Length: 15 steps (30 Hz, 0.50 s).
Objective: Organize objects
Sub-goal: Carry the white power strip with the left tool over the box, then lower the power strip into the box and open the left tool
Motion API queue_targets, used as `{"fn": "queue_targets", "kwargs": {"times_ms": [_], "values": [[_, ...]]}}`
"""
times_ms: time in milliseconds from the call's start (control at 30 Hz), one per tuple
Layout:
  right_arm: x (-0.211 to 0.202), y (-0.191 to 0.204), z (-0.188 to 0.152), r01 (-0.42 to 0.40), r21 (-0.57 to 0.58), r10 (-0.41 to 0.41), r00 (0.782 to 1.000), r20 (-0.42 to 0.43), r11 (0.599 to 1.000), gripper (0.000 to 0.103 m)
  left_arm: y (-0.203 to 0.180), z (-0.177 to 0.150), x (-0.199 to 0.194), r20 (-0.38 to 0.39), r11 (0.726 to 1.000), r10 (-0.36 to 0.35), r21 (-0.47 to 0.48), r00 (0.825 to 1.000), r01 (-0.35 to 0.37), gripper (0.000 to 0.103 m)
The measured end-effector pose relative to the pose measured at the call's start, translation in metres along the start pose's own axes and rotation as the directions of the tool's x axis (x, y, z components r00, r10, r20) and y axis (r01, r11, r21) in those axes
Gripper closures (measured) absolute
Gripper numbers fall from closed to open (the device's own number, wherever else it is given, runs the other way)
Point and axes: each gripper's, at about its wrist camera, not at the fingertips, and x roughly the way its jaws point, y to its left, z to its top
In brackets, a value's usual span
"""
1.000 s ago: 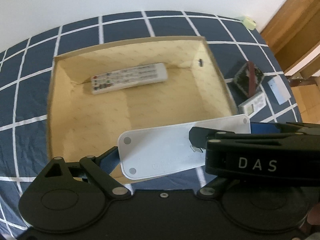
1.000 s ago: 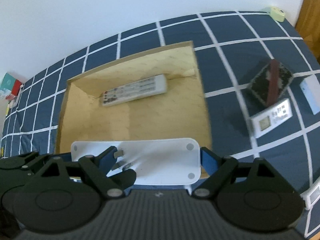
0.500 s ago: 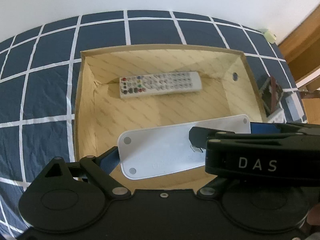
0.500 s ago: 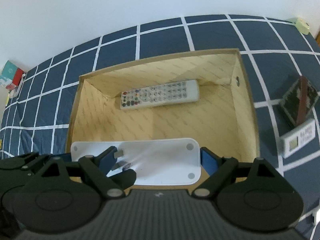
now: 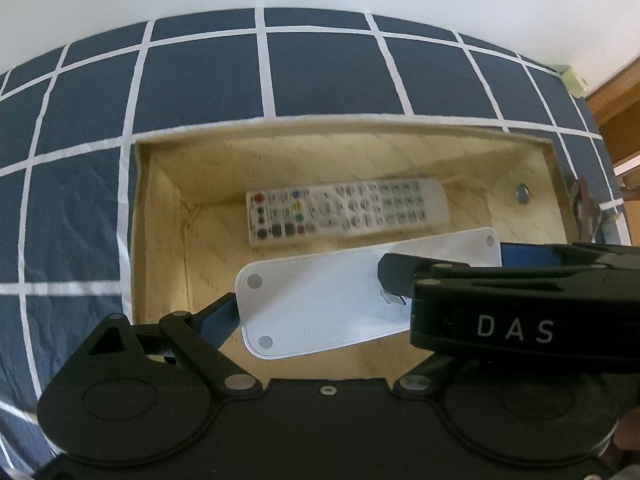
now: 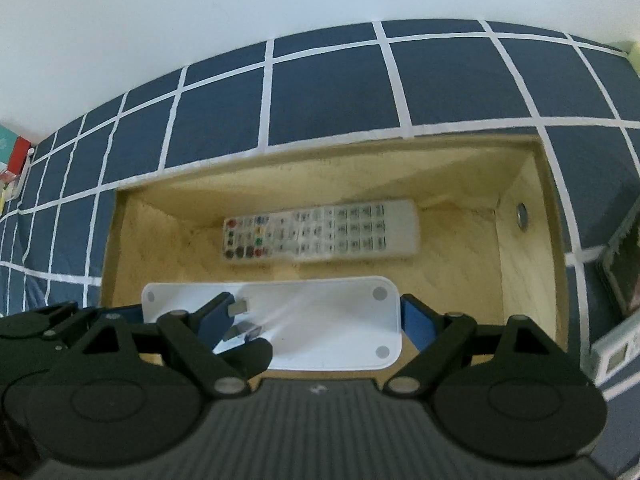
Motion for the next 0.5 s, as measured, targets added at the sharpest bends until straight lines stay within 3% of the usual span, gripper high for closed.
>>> {"fn": "queue_targets", "kwargs": {"times_ms": [500], "values": [[0.045, -0.012, 0.046, 0.009, 0.009, -0.009, 1.000, -0.026, 1.000, 0.015, 0.007, 0.048, 0.040, -0.036, 1.000, 0.003, 0.011, 0.999, -0.003, 0.011]]}}
